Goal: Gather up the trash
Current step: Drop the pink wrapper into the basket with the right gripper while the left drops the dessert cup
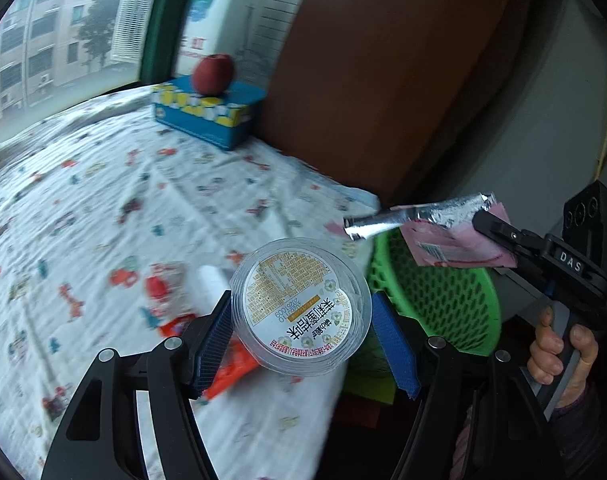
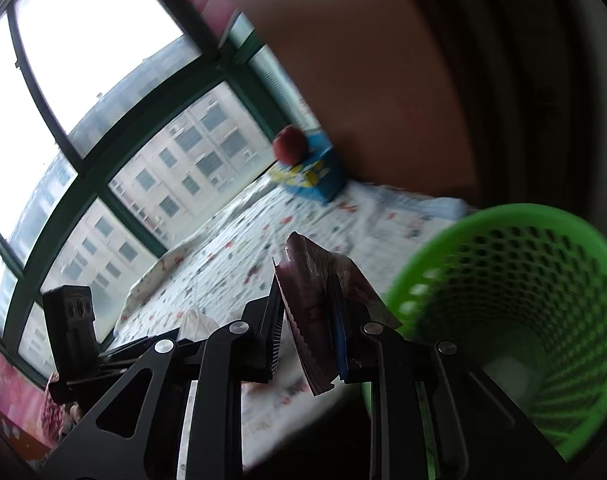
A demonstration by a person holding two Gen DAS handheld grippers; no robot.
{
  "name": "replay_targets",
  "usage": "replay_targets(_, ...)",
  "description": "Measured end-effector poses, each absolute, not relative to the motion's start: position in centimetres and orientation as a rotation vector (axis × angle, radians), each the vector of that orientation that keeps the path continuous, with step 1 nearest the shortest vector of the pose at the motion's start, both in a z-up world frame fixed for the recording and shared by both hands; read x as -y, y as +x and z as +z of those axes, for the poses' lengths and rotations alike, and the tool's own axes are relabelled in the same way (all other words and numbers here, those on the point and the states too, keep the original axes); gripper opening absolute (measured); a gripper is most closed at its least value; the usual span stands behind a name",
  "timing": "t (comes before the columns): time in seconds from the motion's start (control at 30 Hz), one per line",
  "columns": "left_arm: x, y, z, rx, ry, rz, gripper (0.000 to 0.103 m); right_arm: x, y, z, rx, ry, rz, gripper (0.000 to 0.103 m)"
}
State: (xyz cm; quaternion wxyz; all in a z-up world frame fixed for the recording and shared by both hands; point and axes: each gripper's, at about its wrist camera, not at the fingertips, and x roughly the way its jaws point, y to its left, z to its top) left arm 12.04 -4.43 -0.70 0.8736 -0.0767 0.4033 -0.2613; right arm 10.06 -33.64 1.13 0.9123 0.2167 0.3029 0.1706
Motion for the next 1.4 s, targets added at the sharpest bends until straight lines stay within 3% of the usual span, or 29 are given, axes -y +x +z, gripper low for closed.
replay_targets(0.5,14.4,11.8,0.5,-0.844,-0.070,-0.700,0.066,41.5,6.0,-2.6,-0.686,0.493,0.169,0.024)
replay_targets(0.7,17.5,12.3,0.8,-0.854,-0.049,-0.735,0.066,42.6,4.8,-3.2,-0.685,0.489,0.129,0.041)
replay_targets(0.9,20.2,12.5,0.2,-0.878,-0.021,-0.755,0.066,43.4,3.4,-3.0,-0.666,0.480,0.114,0.044)
replay_targets(1.0,21.3,12.6,-0.3,-0.895,-0.016,-0.759,0.066,43.4,2.5,-2.7,-0.649,0.445,0.090,0.053)
replay_targets(1.4,25.0,12.8,-2.2,-0.962,-0.008,-0.795,0.068,43.1,0.0,-2.5,-0.603,0.395,0.085,0.061)
